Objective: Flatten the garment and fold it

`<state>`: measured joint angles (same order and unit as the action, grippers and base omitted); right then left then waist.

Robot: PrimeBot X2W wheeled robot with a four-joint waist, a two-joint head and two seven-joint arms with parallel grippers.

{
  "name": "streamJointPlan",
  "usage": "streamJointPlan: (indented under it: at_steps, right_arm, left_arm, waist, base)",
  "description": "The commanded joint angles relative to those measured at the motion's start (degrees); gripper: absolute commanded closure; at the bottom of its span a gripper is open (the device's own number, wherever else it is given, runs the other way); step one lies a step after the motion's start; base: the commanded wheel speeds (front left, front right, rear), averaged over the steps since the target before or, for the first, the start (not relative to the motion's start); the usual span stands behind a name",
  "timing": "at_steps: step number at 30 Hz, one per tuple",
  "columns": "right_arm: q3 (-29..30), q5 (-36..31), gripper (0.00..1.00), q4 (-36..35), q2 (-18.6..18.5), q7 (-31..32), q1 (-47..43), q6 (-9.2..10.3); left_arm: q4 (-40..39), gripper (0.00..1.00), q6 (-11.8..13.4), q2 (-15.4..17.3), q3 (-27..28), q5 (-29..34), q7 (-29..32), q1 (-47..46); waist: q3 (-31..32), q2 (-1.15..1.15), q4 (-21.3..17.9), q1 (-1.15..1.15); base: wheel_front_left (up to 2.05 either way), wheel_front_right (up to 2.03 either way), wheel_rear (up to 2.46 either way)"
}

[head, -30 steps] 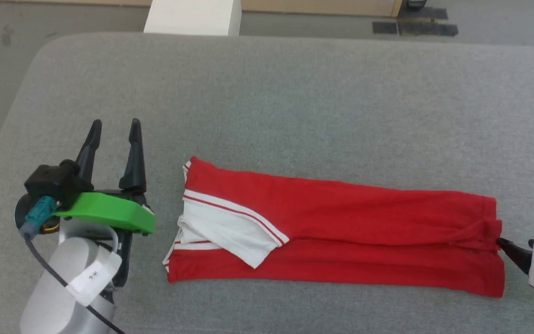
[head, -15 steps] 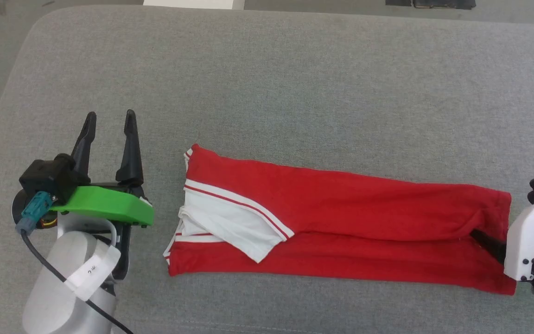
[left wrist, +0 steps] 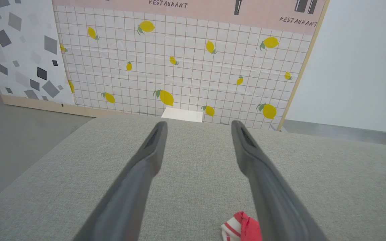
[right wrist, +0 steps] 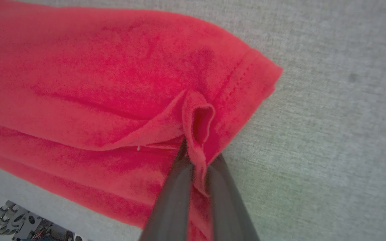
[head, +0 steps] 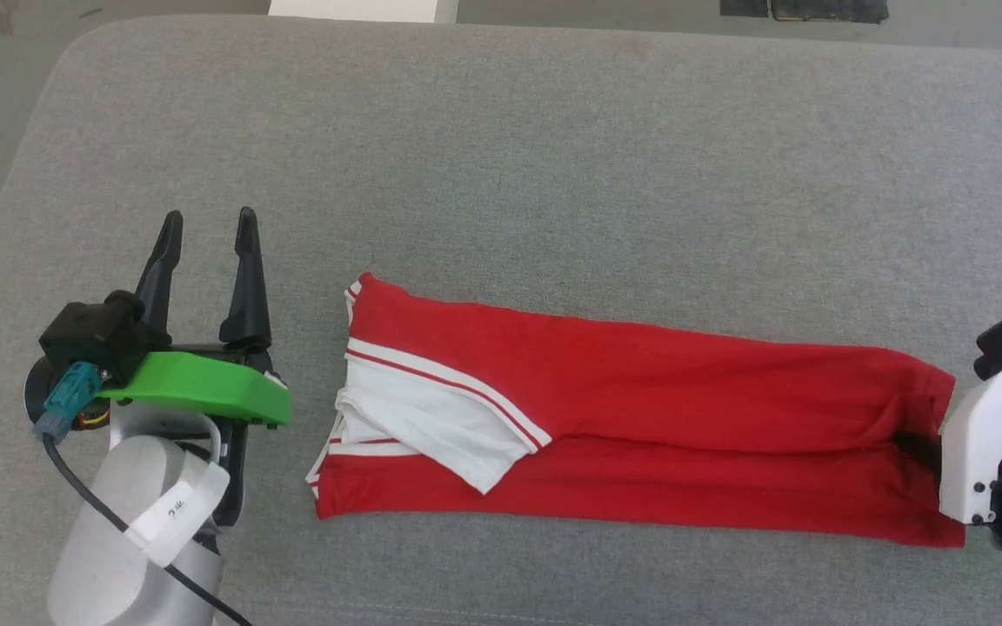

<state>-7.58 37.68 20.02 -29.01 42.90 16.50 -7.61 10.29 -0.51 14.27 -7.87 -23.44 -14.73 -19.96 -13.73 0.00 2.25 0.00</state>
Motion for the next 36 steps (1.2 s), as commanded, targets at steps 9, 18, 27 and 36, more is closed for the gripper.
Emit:
streamJointPlan:
  at_steps: [9,18,27,36]
  right_arm:
    - [11.06,-6.16,1.00,6.73,-3.02,0.02,0.73,0.12]
    - [19.46,-13.82,1.00,8.46,-2.39,1.76,1.41,0.12]
    - [14.66,-15.69,1.00,-1.48,-2.48,10.41,-0.70,0.12]
    - [6.51,-11.07,1.00,-21.08,-2.70,20.98,-4.65,0.12]
  left_arm:
    - [0.18,0.00,-1.06,-0.95,1.46,0.91,-0.27,0.90]
    - [0.80,0.00,-1.45,-1.23,1.77,1.19,-0.27,0.92]
    - [1.05,0.00,-1.67,-1.62,2.72,1.50,-0.27,2.50]
    - [1.56,0.00,-2.02,-1.89,3.18,1.52,-0.27,3.92]
  waist:
    - [0.40,0.00,-0.13,0.00]
    - [0.45,0.00,0.03,0.00]
    - [2.84,0.00,-0.43,0.00]
    - [5.85,0.00,-0.94,0.00]
  base:
    - [0.00,0.00,0.00]
    - [0.00,0.00,0.00]
    - [0.00,0.00,0.00]
    - [0.00,0.00,0.00]
